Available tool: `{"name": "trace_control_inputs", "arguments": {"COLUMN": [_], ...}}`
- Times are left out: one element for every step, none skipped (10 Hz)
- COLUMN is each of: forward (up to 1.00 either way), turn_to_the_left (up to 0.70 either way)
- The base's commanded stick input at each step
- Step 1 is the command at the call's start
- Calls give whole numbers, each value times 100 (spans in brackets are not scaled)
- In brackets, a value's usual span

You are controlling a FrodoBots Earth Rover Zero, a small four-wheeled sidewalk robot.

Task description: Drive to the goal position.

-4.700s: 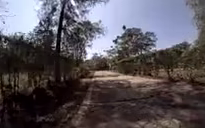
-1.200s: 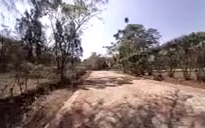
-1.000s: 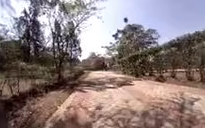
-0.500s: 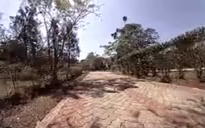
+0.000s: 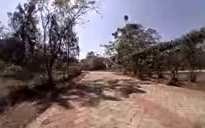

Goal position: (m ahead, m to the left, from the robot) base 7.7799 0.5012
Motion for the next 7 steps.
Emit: {"name": "trace_control_inputs", "arguments": {"forward": [100, 100, 100, 100, 100, 100, 100], "turn_to_the_left": [0, 0, 0, 0, 0, 0, 0]}}
